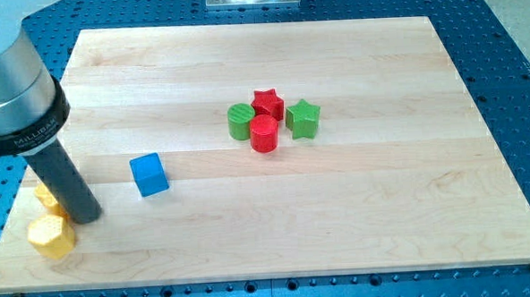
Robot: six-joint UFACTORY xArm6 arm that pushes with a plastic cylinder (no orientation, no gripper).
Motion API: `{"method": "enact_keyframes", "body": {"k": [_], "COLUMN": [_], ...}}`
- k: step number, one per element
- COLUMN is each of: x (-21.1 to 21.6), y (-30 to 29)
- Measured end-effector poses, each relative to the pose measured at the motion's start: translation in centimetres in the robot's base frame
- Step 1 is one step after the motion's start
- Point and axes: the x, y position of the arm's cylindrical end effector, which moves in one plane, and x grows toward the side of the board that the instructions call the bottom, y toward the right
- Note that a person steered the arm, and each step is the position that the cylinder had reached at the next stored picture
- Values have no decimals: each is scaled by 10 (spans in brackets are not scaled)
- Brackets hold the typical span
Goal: Place the blue cube above the triangle
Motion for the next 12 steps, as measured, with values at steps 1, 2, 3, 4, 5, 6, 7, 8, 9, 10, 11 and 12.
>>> {"method": "enact_keyframes", "body": {"k": [1, 2, 3, 4, 5, 6, 7, 8, 9, 10, 11, 12], "x": [-25, -33, -57, -105, -95, -20, -12, -47, -79, -30, -9, -41], "y": [2, -3, 19, 62, 152, 156, 124, 92, 76, 138, 87, 37]}}
